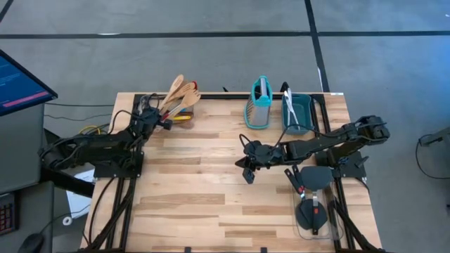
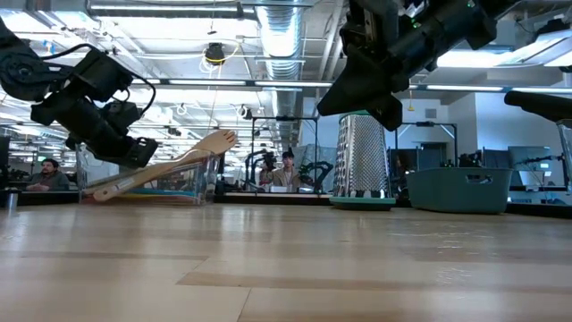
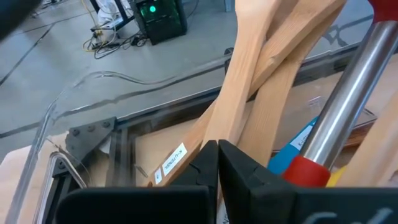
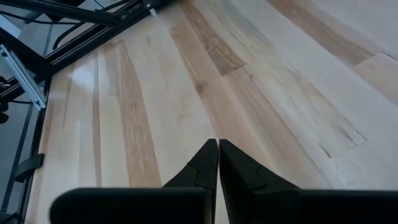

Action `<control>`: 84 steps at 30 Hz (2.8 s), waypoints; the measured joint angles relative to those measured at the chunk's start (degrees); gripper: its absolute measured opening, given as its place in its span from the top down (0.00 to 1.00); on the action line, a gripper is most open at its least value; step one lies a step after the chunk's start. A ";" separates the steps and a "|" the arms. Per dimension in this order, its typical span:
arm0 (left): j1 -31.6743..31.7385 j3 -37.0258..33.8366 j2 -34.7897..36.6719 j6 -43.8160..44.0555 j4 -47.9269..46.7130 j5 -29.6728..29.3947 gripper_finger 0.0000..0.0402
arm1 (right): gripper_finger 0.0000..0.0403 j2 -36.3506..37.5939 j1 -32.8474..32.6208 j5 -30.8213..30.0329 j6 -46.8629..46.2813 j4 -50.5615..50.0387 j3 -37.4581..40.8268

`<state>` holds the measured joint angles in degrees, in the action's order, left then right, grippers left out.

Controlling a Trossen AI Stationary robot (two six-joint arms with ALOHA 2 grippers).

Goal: Pick & Place Kitchen Items
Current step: Return to Home Position

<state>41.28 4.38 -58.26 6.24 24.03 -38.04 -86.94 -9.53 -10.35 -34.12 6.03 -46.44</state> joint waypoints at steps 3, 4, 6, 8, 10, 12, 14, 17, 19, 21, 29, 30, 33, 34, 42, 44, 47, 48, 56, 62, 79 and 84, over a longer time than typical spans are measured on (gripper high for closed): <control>0.00 0.00 0.02 -0.02 0.29 -0.07 1.00 | 0.98 0.00 0.01 0.00 0.19 -0.01 0.00; 0.00 0.00 0.02 -0.02 0.43 -0.07 1.00 | 0.98 0.00 0.01 0.00 0.19 0.00 0.00; 0.00 0.00 0.02 -0.03 1.11 -0.09 1.00 | 0.98 0.00 0.06 0.00 0.25 -0.01 0.00; -0.05 0.00 0.03 -0.71 2.47 0.07 1.00 | 0.98 0.00 0.06 0.00 1.37 0.01 0.00; -0.15 0.00 0.54 -2.37 3.87 0.94 1.00 | 0.98 0.00 0.06 0.00 1.54 0.01 0.00; -0.52 0.77 1.08 -2.82 4.32 1.37 1.00 | 0.98 0.00 0.06 0.00 1.57 0.00 0.00; -1.08 1.61 1.92 -3.28 4.41 1.43 1.00 | 0.98 0.00 0.06 0.00 1.56 0.01 0.00; -2.26 3.09 2.78 -5.85 4.49 1.40 1.00 | 0.98 0.00 0.28 0.02 1.57 0.01 0.00; -3.13 3.70 3.28 -6.25 4.47 1.42 1.00 | 0.98 0.00 0.28 0.01 1.59 -0.01 0.00; -4.37 4.09 3.81 -6.18 4.44 1.38 1.00 | 0.98 0.00 0.28 0.01 1.66 0.00 0.00; -14.51 4.24 7.26 -6.01 5.29 5.86 1.00 | 0.98 0.00 0.28 0.00 5.13 0.56 0.02; -16.01 4.24 7.91 -6.01 5.30 7.24 1.00 | 0.98 0.00 0.28 0.00 6.02 1.01 0.02; -20.89 4.26 9.75 -5.87 5.66 11.97 1.00 | 0.98 0.00 0.28 0.02 8.17 3.30 0.02; -22.60 4.26 10.38 -5.52 5.75 13.09 1.00 | 0.98 0.00 0.28 0.02 8.83 4.27 0.02; -34.50 7.34 14.47 -2.86 6.10 14.59 1.00 | 0.98 2.25 0.30 0.01 14.40 9.10 0.04; -36.61 9.04 14.52 -2.93 6.12 15.14 1.00 | 0.98 4.22 0.30 0.02 16.04 9.08 0.11; -38.08 11.41 14.51 -2.95 5.06 18.61 1.00 | 0.98 7.98 0.44 0.02 17.51 8.17 0.09; -38.22 12.04 14.51 -2.94 4.56 20.25 1.00 | 0.98 9.37 0.45 0.02 18.08 7.66 0.09; -38.36 12.61 16.80 -2.82 2.81 24.57 1.00 | 0.98 22.89 0.45 -0.09 24.04 -6.68 0.00; -38.36 12.61 22.96 -2.80 -4.55 24.60 1.00 | 0.98 32.18 0.17 -0.22 24.06 -16.30 0.00; -41.03 12.61 48.58 -4.48 -20.51 23.28 1.00 | 0.98 51.82 0.12 -0.31 24.71 -18.80 10.48; -41.03 12.61 55.69 -4.36 -26.11 23.07 1.00 | 0.98 60.03 0.12 -0.39 22.57 -17.20 15.57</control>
<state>0.25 16.99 -2.57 1.88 -2.09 -14.97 -26.90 -9.41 -10.74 -11.55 -11.16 -30.87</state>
